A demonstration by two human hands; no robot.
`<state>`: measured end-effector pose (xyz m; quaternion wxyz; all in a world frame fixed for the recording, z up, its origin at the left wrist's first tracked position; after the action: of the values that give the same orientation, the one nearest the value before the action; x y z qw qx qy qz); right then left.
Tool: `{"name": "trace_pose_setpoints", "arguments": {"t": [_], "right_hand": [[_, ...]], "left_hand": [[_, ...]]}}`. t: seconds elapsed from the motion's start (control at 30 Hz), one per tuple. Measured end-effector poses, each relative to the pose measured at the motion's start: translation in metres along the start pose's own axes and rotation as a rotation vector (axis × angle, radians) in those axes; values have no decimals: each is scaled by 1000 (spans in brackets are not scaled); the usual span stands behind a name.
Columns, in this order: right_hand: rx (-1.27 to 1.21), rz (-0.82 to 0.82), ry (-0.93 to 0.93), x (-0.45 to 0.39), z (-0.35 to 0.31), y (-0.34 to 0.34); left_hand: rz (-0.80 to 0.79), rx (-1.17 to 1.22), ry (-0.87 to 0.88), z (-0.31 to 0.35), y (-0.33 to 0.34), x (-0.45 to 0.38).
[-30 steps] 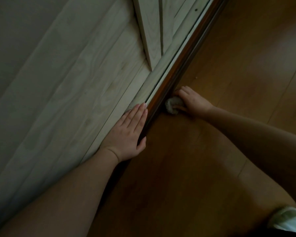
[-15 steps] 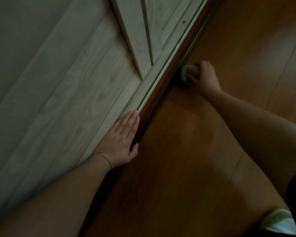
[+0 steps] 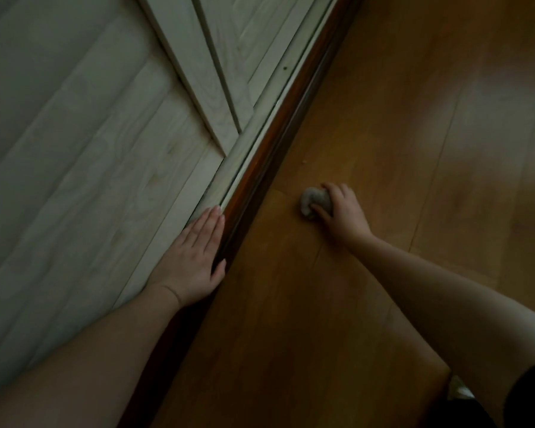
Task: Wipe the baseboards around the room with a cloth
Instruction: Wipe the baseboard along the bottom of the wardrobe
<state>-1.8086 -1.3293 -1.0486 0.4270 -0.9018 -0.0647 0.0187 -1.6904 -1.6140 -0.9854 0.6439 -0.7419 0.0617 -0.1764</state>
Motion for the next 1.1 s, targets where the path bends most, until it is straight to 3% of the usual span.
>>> {"name": "trace_pose_setpoints", "arguments": {"t": [0.1,0.2,0.43,0.57,0.7,1.1], "right_hand": [[-24,-4,25,19,4,6],[-42,28,13,27,8,13],[-54,60,-50,28,24,23],[-62,69,-119,21,28,15],[-78,163,-67,-22,40,-1],[-77,28,-65,-54,54,11]], "left_hand": [[-21,-15,4,0,-3,-2],[54,4,23,7,-16,-23],[199,-102,16,24,-43,-170],[175,-156,-21,11,-41,-212],[185,-140,-20,8,-34,-211],[80,1,32,14,-42,-211]]}}
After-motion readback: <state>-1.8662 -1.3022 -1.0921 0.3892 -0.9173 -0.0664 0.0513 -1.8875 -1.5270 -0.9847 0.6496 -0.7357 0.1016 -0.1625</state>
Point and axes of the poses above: each hand's wrist, its own x-axis away from the middle knuckle, its own y-axis out of the palm, z = x × y, the point moved 6 cm from there along -x, towards the middle knuckle, and after that the axes turned 7 degrees about z, right-handed, at the moved point
